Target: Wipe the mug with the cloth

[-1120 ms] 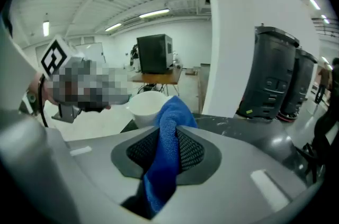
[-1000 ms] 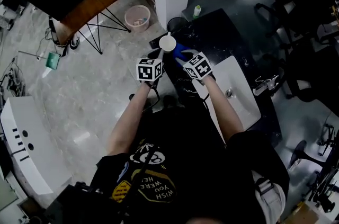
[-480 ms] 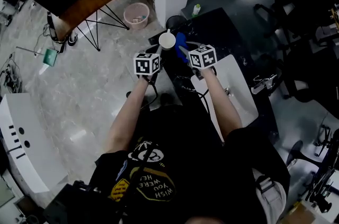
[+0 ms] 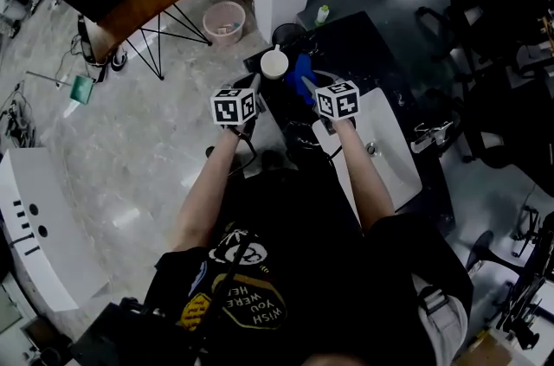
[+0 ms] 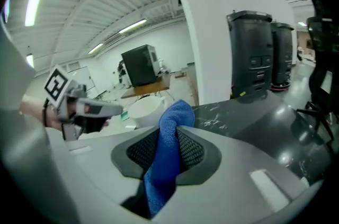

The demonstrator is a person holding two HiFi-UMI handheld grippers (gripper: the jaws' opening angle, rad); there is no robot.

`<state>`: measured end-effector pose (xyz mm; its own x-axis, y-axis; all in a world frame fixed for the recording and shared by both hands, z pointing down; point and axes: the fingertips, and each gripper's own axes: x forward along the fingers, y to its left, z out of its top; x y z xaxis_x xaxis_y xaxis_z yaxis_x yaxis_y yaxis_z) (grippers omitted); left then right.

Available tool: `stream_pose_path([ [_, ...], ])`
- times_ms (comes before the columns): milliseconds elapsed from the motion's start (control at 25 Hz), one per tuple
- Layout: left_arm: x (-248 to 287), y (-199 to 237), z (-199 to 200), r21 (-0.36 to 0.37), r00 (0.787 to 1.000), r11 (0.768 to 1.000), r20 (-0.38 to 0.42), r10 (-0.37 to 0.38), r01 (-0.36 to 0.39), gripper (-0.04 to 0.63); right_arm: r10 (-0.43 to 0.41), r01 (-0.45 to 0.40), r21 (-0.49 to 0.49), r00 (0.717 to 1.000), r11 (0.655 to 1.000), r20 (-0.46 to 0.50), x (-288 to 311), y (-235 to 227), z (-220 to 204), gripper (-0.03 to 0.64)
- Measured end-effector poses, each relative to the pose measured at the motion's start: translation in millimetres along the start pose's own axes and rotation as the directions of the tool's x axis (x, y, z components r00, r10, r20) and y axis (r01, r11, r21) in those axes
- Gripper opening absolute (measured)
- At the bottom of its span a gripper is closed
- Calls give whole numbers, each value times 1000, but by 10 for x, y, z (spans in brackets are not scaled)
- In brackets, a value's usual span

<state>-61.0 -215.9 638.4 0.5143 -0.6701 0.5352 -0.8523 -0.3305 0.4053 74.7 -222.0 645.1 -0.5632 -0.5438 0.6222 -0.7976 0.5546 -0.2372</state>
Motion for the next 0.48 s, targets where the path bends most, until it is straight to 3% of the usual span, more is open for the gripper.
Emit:
stream_pose_path([
  [120, -65, 23, -78, -14, 1000, 1000, -3, 10, -11, 2, -119, 119, -31, 993, 992, 20, 212, -279, -28, 87],
  [240, -154, -6, -125, -21, 1000, 1000, 4, 6, -6, 2, -109, 109, -99, 994, 989, 9, 405, -272, -259, 110],
  [320, -238, -20, -171, -30, 1000, 1000, 15, -1, 1, 2, -83, 90, -77, 993, 993, 88, 258, -215, -185, 212],
  [360, -289, -18, -194, -43, 1000, 999, 23, -2, 3, 2, -81, 89, -49, 985, 995, 151, 113, -189, -97, 227],
  [440, -408, -11, -245, -73, 999, 997, 45, 3, 0, 2, -80, 80, 13, 960, 997, 269, -215, -97, 37, 214],
  [480, -471, -18, -274, -81, 998, 997, 56, 7, -3, 2, -79, 74, 29, 948, 997, 308, -365, -28, 55, 163],
])
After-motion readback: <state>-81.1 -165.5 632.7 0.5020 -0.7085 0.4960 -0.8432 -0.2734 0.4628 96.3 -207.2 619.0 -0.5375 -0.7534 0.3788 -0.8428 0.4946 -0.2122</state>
